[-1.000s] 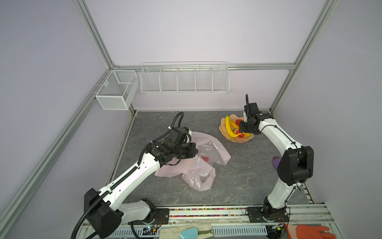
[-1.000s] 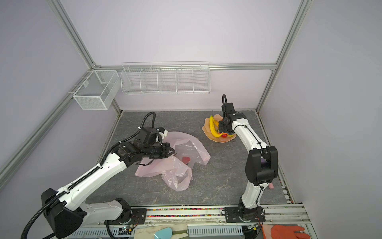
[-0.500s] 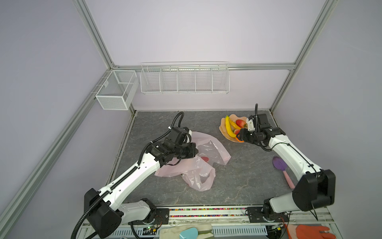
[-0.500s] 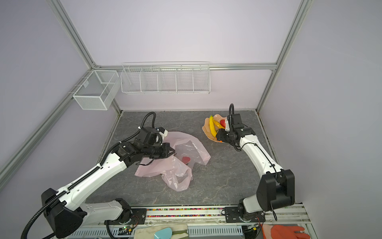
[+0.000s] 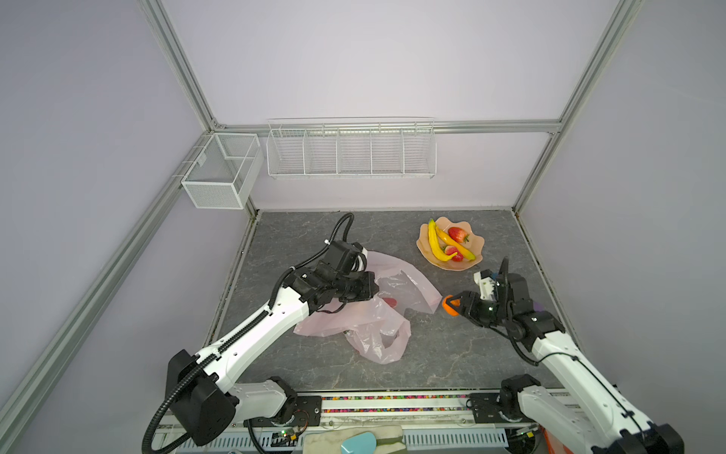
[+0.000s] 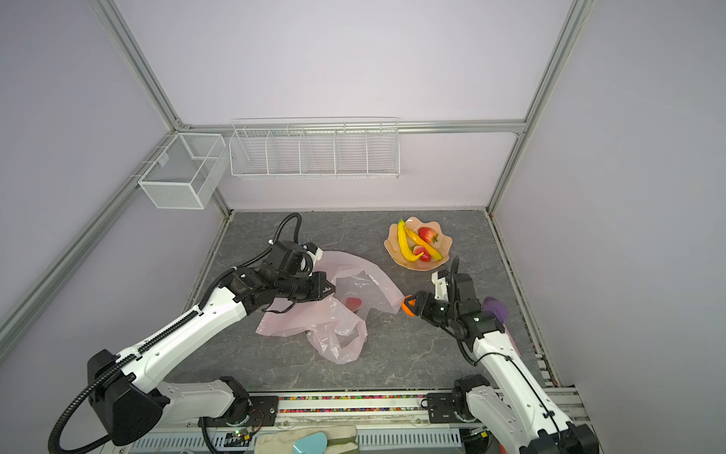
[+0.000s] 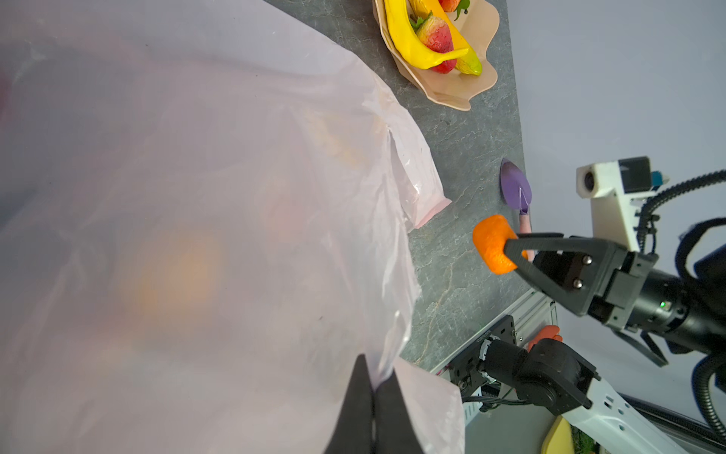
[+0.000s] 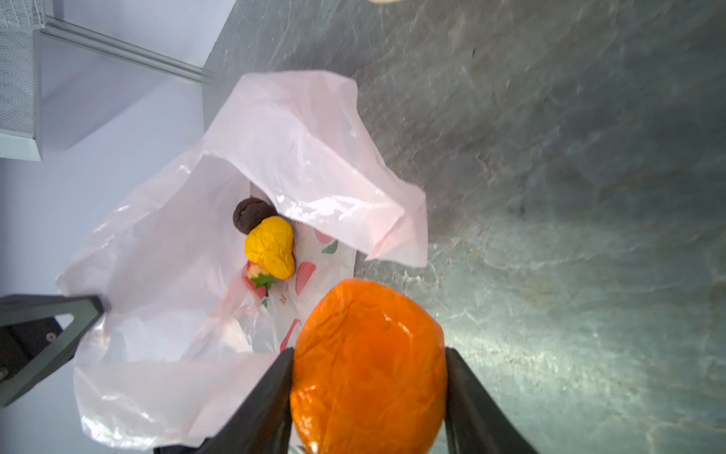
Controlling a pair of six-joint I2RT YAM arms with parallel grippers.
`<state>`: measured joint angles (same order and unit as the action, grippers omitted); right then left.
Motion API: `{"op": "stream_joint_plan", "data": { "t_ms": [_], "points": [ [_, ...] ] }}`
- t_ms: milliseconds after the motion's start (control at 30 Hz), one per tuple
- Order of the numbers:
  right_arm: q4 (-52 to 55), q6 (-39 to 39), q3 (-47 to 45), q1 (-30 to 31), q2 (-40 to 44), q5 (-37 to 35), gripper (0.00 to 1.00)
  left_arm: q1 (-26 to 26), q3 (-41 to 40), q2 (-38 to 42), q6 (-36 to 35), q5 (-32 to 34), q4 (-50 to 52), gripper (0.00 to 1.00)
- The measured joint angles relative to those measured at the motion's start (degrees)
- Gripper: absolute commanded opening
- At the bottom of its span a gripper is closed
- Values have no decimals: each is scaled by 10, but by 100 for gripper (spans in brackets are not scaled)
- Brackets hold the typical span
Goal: Place the fruits into the plastic bag
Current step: Pick up the fruit from the plate, then place the fruit in the plastic bag.
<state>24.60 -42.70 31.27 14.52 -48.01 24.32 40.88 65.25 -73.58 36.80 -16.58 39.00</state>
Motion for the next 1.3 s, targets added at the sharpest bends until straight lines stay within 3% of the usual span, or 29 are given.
{"op": "stream_joint_plan", "data": {
  "t_ms": [233,467,833,1300],
  "points": [
    [-16,-69,-83,21,92,9,42,0,0,-12,0,-6,-2,0],
    [-68,-106,-88,61,58,8,40,0,1,-14,0,-13,-8,0],
    [-200,-152,-62,182,-97,-22,39,0,1,-14,0,-15,-10,0],
    [-353,-187,80,298,-363,-49,36,0,1,-10,0,-26,-10,0]
  ]
}}
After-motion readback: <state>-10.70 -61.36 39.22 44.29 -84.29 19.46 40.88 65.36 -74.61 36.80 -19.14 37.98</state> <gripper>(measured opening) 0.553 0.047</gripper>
